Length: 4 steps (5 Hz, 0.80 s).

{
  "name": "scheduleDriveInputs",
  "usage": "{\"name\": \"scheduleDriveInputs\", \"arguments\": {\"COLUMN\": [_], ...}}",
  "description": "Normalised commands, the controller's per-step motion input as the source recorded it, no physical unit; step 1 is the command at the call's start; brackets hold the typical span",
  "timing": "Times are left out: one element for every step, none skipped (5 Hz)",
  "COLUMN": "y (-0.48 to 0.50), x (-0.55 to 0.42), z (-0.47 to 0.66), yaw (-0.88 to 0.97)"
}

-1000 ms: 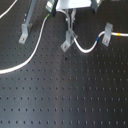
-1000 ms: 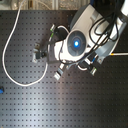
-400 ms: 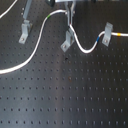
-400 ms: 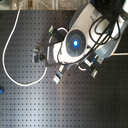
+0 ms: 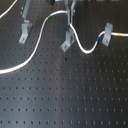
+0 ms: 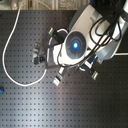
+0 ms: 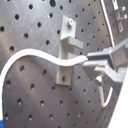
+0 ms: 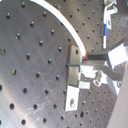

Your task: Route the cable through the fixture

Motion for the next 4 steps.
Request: {"name": "scheduleDriveInputs", "arguments": {"y": [0.033,0.014,0.096,0.177], "x": [0.237,0.113,-0.249,-0.146], "z": [-0.03,0.0,0.18,0.03], "yaw": [0.08,0.09,-0.07,0.0]}}
